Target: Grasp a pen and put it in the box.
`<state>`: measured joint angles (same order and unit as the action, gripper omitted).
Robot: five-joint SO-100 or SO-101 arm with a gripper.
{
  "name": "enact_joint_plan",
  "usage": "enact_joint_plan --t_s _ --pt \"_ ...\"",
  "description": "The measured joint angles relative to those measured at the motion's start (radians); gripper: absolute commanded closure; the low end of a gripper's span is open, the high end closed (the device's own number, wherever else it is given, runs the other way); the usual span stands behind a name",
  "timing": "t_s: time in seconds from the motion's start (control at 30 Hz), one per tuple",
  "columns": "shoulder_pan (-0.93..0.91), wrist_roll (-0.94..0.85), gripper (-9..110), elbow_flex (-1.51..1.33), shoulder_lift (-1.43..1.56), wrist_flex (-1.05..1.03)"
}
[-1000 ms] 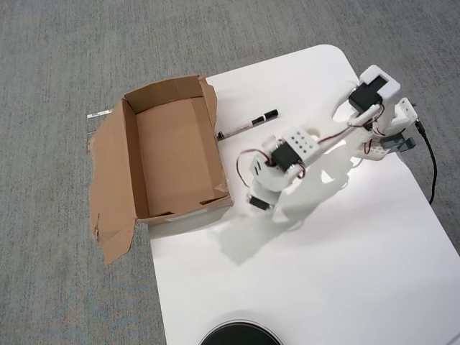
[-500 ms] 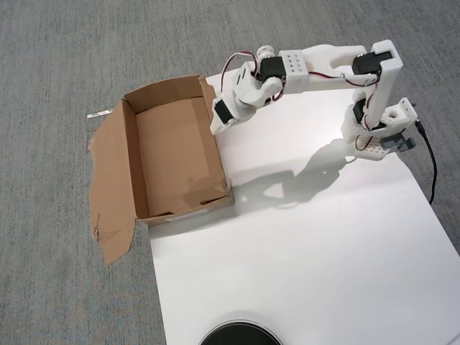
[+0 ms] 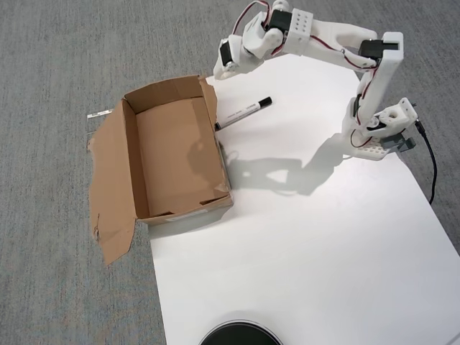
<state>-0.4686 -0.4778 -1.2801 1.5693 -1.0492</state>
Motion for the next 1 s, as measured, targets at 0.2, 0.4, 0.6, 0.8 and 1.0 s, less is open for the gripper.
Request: enact_joint_plan --t_s 0.2,0.4,0.6,0.8,1.0 --pt "-0.029 0.000 101 0.000 0.018 -0.072" --pt "-0.037 0.002 101 -0.002 0.012 -0.350" --pt "-0.038 0.002 101 -0.002 -0.067 -0.407" --pt "-0.037 0.002 101 -0.002 -0.146 -0.410" --pt "-0.026 0.002 100 -0.002 -0.229 -0.410"
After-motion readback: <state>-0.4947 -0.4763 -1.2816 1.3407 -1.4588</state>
